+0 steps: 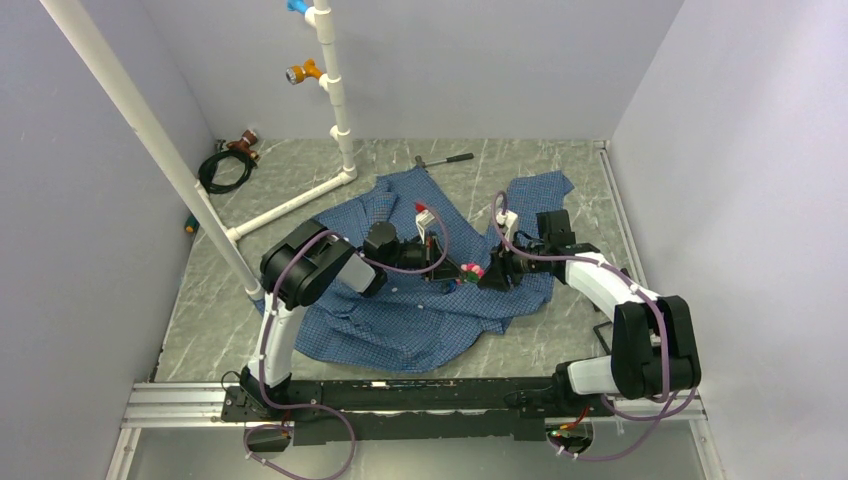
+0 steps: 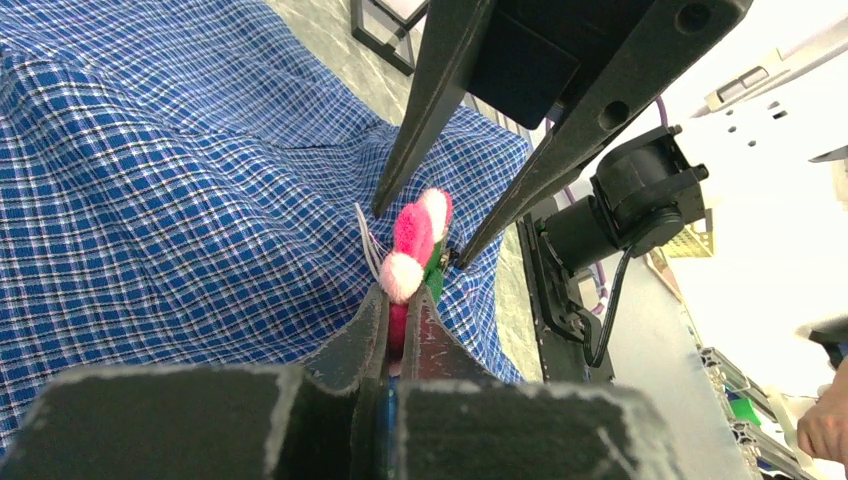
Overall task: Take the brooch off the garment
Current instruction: Remove the brooch from the clothes.
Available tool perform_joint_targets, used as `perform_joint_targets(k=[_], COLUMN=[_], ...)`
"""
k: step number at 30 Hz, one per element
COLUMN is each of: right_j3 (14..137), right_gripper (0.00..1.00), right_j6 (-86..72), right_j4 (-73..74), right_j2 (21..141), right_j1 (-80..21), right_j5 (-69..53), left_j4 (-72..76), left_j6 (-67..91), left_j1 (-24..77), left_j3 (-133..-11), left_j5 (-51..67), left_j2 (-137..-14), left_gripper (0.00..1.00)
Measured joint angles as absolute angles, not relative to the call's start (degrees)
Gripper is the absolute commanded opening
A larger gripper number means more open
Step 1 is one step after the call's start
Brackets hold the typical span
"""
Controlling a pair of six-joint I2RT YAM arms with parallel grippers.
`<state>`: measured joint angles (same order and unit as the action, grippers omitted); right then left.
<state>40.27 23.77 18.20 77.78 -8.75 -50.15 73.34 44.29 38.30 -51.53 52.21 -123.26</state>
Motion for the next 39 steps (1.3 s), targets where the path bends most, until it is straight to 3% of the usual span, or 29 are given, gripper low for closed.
perform_joint_targets(k=[6,9,14,16,20,24,39], right_j3=[39.42,39.42,39.42,39.42,39.42,39.44,44.1], right_gripper=[0.41,0.32,0.11,0.0,0.0,0.0,0.0], right_j6=[23.55,23.59,24.43,24.88,25.63,26.15,31.11], right_j4=[17.12,17.12,17.39,17.76,18.72,19.66,27.09], right_j2=[76.53,76.25,75.99,75.99,76.07,76.07,78.02], right_j1=[-8.75,-8.75,-8.75,-8.73,-8.67,-8.67,-8.73], right_j5=[-49.82,-50.24,-52.16,-52.66,-52.88,-53.89,-56.1], left_j4=[74.94,75.2,74.83,74.32,73.41,70.35,49.78], left_j6=[45.98,45.95,45.5,44.66,42.24,37.89,4.91], left_j1=[38.35,38.35,38.41,38.46,38.72,39.0,42.22], left_j3=[-51.86,-51.9,-52.23,-52.29,-52.29,-52.05,-51.31], left_j5=[53.28,53.3,53.52,53.69,53.82,53.67,49.15], left_j2=[-124.11,-124.18,-124.22,-124.22,-124.05,-122.39,-110.13], left_gripper=[0.0,0.0,0.01,0.06,0.31,0.45,0.44])
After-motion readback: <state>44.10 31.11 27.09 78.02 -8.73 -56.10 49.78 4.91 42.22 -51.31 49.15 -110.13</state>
